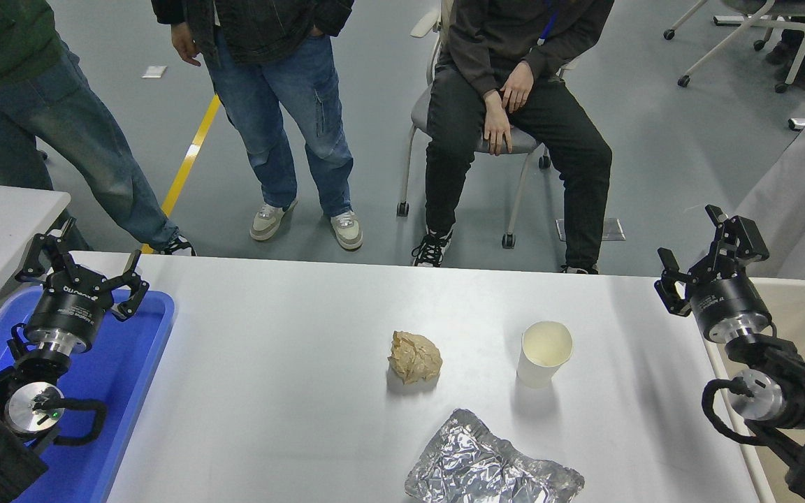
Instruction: Clean the table surface
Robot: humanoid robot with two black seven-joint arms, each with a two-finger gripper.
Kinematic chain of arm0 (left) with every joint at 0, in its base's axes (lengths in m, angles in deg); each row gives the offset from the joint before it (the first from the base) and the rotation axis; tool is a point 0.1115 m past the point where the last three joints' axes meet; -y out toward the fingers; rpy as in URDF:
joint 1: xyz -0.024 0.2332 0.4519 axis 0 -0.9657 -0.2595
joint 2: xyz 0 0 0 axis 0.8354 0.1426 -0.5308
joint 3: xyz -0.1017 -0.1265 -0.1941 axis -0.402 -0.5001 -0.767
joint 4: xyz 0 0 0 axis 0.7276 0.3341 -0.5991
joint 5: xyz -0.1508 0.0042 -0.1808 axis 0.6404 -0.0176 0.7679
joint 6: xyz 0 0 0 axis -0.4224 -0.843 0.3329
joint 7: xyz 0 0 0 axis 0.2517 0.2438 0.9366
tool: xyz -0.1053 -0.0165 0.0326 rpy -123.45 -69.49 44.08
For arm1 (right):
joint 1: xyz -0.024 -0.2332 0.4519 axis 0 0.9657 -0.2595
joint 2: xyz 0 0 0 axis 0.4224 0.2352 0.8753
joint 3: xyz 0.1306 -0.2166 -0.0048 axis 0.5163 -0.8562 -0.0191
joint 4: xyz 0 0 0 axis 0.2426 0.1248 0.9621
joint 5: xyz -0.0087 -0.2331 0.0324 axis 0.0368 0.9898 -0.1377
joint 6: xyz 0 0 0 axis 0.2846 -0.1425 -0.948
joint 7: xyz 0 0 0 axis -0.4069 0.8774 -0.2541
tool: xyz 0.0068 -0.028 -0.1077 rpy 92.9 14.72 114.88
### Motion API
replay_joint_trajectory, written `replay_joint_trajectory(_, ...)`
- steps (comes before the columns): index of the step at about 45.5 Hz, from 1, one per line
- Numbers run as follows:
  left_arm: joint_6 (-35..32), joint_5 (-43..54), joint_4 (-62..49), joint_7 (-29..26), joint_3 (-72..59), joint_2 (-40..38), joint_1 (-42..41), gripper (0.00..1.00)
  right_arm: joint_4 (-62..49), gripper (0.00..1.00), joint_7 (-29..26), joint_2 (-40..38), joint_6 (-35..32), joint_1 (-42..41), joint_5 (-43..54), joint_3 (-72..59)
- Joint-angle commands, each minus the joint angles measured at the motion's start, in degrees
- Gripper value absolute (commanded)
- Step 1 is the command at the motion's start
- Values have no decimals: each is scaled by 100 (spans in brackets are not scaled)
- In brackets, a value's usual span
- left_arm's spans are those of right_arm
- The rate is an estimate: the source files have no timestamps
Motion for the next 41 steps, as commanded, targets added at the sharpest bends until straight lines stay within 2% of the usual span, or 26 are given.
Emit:
replay_joint_trajectory(1,0,-9,0,0,0,1,0,100,2,99,7,22,16,-2,0,29)
replay_joint_trajectory(32,0,0,0,0,0,1,0,100,46,99,-2,58,-28,-81,0,38)
replay_joint_trajectory(41,0,0,0,0,0,1,0,100,64,99,-11,40,-45,-63,281,-77)
